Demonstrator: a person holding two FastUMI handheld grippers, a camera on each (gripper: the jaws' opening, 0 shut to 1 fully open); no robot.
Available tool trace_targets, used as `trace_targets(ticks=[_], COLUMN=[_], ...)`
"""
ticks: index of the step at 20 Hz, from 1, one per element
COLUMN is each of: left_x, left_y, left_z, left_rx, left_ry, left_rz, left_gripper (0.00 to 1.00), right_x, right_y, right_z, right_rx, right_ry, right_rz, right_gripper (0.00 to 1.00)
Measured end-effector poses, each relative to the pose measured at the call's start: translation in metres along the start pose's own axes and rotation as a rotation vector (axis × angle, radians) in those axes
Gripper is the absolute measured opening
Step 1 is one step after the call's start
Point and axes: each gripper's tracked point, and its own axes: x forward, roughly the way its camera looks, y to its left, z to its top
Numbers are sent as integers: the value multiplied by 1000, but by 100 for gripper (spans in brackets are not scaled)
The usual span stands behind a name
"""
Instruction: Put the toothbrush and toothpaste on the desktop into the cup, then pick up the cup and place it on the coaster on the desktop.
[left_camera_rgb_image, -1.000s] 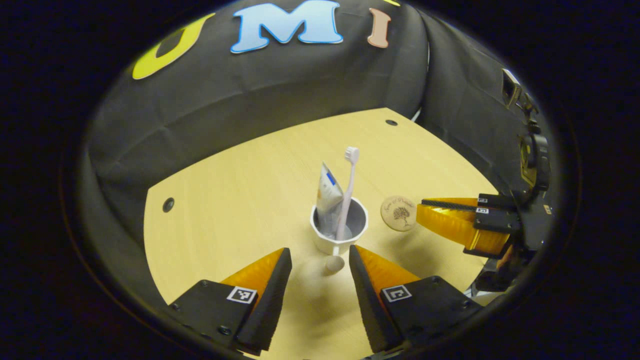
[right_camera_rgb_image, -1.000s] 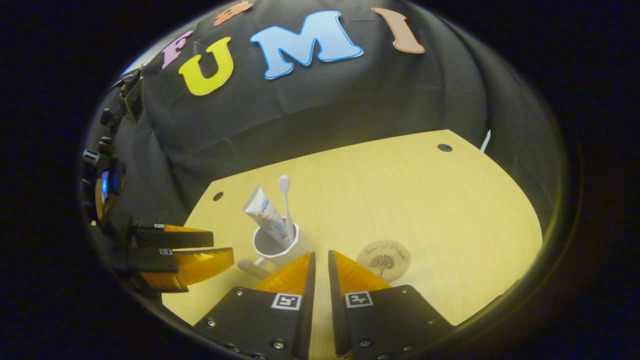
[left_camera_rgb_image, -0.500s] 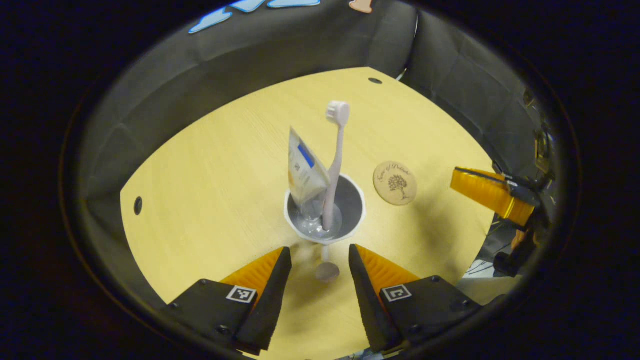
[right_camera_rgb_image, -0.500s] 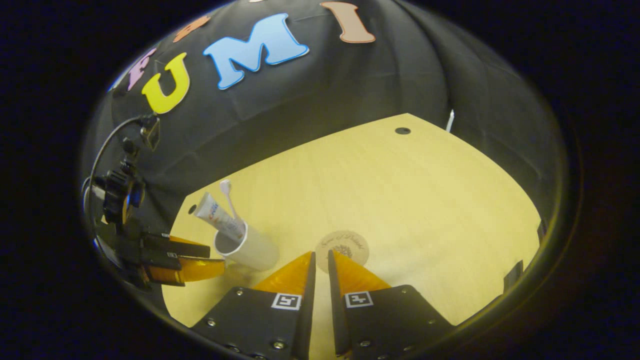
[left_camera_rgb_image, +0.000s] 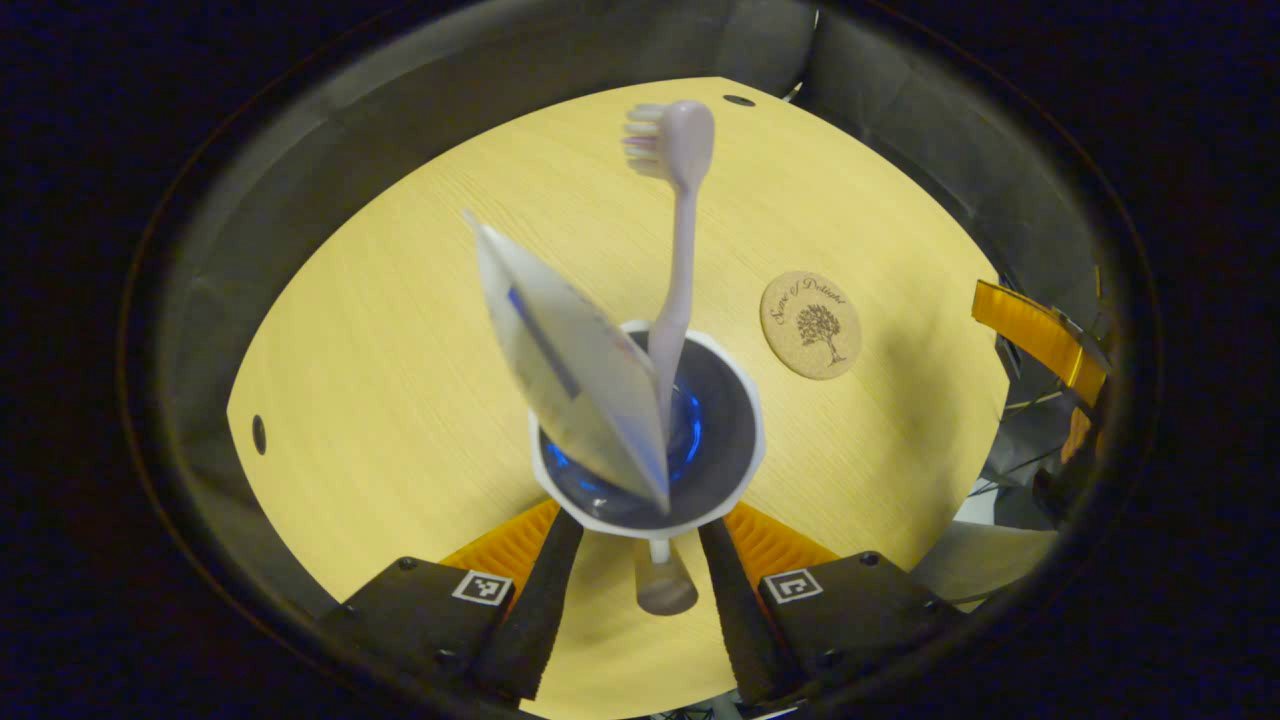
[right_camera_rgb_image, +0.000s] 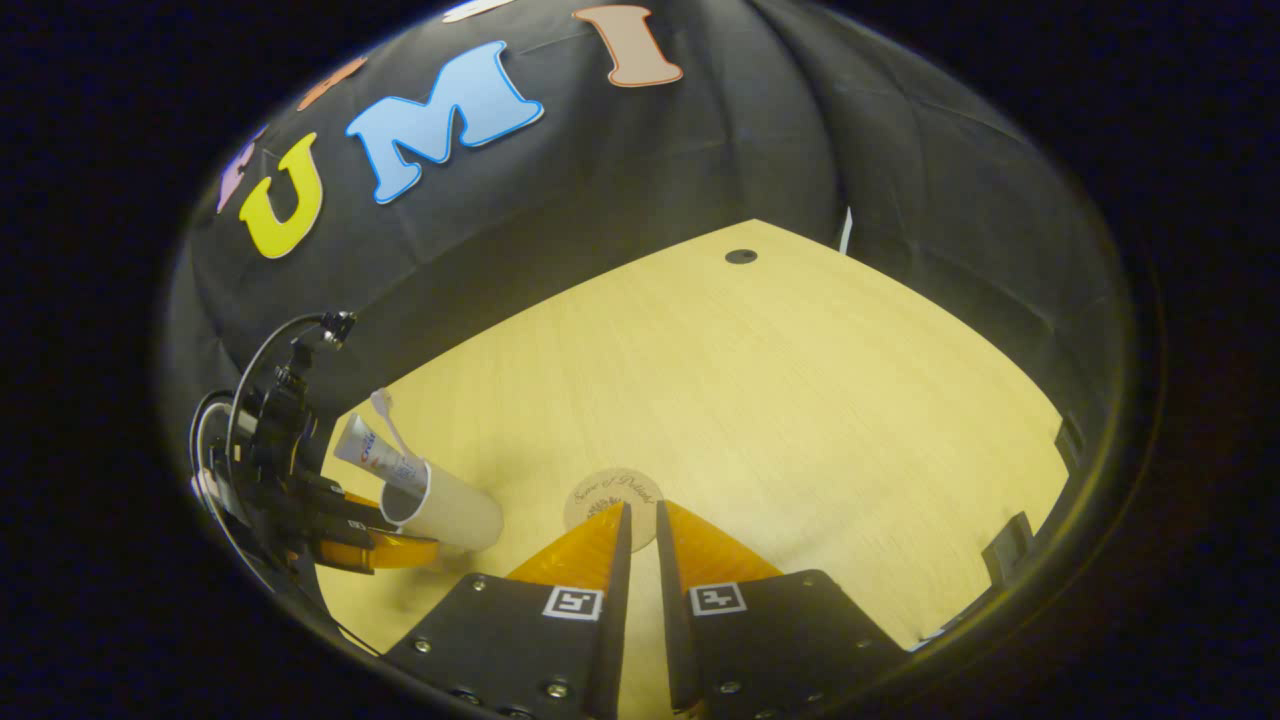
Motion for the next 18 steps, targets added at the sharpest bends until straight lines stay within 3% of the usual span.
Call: trace_targets(ticks=[1, 5, 6, 7, 8, 10, 11, 18], left_x=[3, 9, 12, 11, 15, 12, 12, 4], left_y=[-1, -1, -3, -3, -4, -5, -6, -37], left_z=[1, 0, -2, 0, -3, -4, -1, 19], left_rx=[2, -13, -26, -40, -43, -40, -46, -3], left_ry=[4, 16, 21, 16, 22, 14, 11, -22], left_rz=[1, 17, 18, 28, 30, 35, 33, 12], left_gripper=[77, 71, 64, 50, 36, 36, 36, 35], right_x=[0, 2, 2, 3, 3, 4, 4, -1], right_y=[-2, -11, -13, -13, -16, -18, -19, -28], right_z=[1, 0, -1, -2, -4, -5, -5, -1], right_rx=[4, 12, 15, 18, 19, 20, 21, 25], right_ry=[4, 17, 23, 30, 36, 46, 51, 51], right_rz=[0, -5, -4, -3, -2, 1, 4, 5], right_gripper=[18, 18, 18, 14, 18, 14, 18, 18])
